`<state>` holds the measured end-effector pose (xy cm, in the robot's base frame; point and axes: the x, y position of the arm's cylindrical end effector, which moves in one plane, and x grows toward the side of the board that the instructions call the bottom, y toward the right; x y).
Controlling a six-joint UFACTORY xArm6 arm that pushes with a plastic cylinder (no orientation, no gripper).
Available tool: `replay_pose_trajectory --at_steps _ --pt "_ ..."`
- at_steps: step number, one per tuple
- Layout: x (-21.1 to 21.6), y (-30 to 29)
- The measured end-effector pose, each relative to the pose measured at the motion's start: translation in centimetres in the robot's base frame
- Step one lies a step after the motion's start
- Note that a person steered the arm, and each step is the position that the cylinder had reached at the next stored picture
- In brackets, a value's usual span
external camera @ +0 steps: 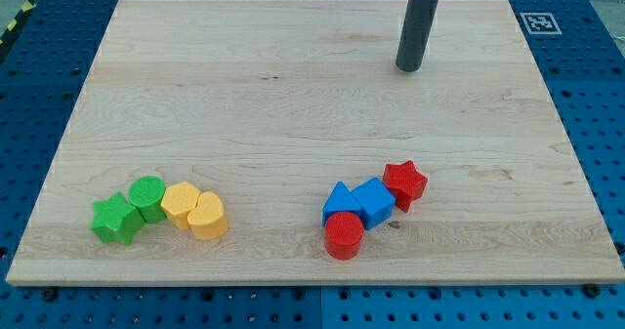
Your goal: Push the red circle to the top center
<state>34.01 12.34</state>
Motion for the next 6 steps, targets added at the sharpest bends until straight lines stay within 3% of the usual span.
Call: replay_pose_trajectory --at_steps 1,2,4,5,6 --pt "0.3 0.5" --pt "4.0 3.3" --pt "20.3 5.9" --pt "21.4 5.4" --pt "25.6 5.5"
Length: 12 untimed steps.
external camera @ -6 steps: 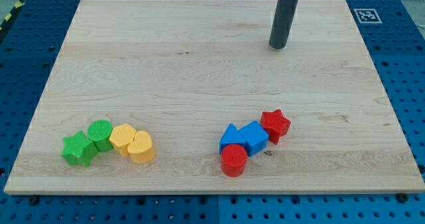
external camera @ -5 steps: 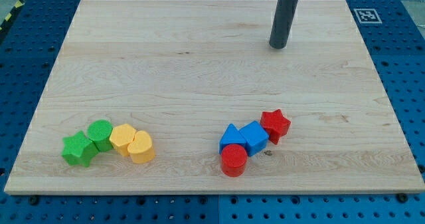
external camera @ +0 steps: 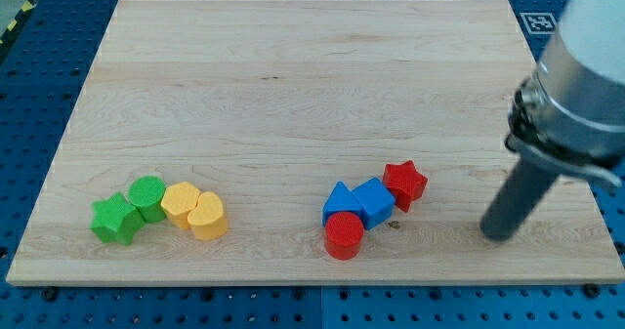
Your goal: Push the red circle to the top center
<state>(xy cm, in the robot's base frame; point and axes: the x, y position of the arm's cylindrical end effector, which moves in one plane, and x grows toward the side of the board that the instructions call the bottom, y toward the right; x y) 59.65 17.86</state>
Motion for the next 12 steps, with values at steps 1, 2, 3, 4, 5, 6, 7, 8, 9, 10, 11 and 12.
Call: replay_pose_trajectory --at_steps 1,2,3,4,5,6,7,8,9,10,11,12 --pt "2.2 -1.7" --pt "2.1 -6.4" --pt "2.1 -8.4" --pt "2.1 -10.6" --pt "2.1 -13.3" --pt "2.1 -13.7" --pt "2.1 -17.3" --pt "2.1 -18.4" --pt "2.1 -17.9" --pt "0.5 -17.8" --pt "-2.0 -17.8" --pt "-4.5 -17.8"
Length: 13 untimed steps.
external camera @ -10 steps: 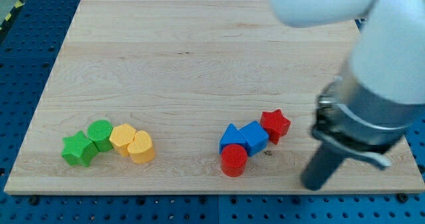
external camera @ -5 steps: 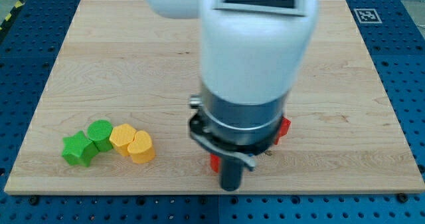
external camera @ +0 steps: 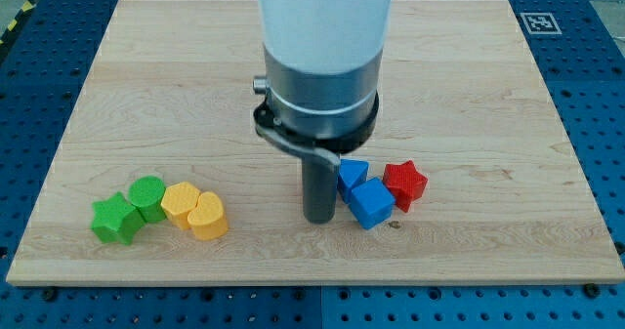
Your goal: Push the red circle to the top center
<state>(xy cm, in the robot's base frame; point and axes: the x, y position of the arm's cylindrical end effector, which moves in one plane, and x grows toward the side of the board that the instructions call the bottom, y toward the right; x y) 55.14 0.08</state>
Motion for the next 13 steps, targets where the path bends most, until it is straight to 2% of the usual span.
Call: replay_pose_trajectory --at_steps 3,6,7,9,10,11,13 --pt "-10.3 0.0" --pt "-23.3 0.0" --pt "-23.2 0.2" --pt "-19.1 0.6" --pt "-21.1 -4.4" --pt "-23.3 -6.6" --pt "-26.4 -4.5"
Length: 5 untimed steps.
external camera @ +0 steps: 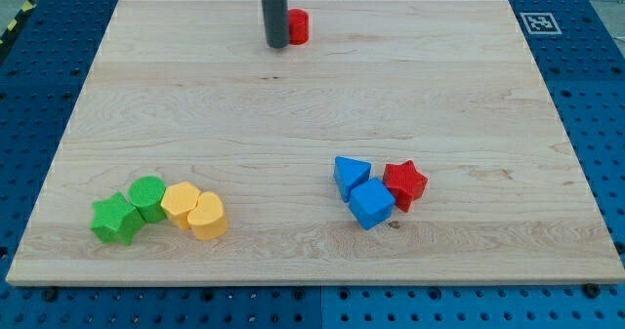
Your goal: Push the red circle to the top center
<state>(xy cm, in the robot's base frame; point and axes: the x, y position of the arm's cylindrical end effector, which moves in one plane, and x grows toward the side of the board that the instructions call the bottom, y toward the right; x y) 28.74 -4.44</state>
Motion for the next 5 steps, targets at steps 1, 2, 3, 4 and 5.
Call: replay_pose_trajectory --at_steps 1,2,3,4,5 --pt "-1.1 2.0" --pt "-1.2 2.2" --pt "-0.3 2.1" --pt "6.9 2.0" --pt "14.8 1.2"
